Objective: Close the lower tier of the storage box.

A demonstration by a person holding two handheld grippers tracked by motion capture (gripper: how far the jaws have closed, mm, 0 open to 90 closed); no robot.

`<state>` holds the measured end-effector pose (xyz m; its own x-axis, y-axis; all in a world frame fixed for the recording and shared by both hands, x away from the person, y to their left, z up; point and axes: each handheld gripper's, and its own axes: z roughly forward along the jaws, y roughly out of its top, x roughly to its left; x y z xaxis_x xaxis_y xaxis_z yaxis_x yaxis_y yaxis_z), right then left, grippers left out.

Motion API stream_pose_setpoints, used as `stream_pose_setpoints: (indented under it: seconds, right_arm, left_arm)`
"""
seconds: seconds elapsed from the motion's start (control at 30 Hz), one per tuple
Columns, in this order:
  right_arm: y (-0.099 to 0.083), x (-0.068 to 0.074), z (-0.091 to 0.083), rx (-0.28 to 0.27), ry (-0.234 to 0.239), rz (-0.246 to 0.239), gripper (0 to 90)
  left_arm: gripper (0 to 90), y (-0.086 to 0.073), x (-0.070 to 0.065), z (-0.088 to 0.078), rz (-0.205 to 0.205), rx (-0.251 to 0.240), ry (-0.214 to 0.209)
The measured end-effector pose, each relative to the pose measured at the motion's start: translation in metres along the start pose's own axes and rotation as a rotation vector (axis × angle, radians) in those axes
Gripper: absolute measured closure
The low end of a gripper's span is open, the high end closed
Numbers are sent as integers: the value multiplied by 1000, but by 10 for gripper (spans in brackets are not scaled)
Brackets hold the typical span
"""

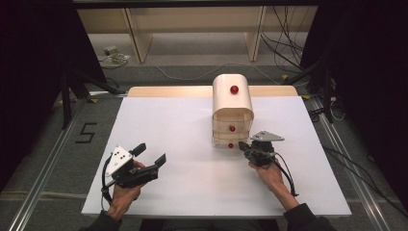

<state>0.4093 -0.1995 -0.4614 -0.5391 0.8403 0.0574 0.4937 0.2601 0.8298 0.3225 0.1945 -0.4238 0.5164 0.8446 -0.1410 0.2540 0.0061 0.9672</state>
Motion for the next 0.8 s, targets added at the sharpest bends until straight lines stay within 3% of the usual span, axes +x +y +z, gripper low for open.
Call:
stream_pose_setpoints:
  seconds: [0.8]
  right_arm:
    - [0, -5, 9, 2, -25, 9, 900]
  left_arm:
    - [155, 0, 0, 0, 8, 5, -6]
